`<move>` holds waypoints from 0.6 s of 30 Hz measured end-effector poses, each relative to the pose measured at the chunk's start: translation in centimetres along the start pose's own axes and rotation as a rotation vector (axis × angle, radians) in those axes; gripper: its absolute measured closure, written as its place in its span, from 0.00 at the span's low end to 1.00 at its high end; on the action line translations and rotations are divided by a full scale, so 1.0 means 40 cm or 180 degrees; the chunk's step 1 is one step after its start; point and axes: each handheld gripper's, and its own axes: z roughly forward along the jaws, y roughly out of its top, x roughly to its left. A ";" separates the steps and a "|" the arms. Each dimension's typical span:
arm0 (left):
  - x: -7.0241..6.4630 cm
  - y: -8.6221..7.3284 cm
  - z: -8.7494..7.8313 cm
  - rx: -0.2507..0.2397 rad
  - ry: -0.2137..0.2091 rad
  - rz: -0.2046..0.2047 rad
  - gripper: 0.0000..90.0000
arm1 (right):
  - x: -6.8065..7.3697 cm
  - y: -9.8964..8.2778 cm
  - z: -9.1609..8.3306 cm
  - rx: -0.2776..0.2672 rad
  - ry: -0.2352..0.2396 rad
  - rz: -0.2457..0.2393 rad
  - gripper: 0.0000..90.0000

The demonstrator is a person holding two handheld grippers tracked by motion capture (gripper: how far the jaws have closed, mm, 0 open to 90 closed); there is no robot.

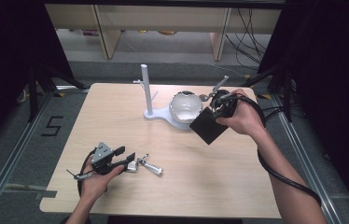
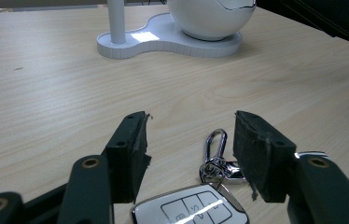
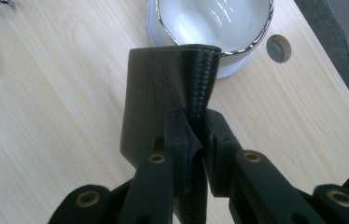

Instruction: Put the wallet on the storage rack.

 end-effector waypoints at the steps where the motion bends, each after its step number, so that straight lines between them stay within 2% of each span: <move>1: 0.000 0.000 0.000 0.0001 -0.0001 -0.0001 0.49 | 0.000 0.005 -0.002 -0.0011 0.0005 0.0016 0.91; 11: -0.002 0.001 0.000 -0.0007 -0.0009 0.0002 0.49 | 0.001 0.025 -0.010 -0.0056 -0.0043 -0.0003 0.91; 18: -0.003 0.002 0.001 -0.0017 -0.0024 0.0009 0.49 | -0.001 0.041 -0.019 -0.0079 -0.0080 -0.0078 0.91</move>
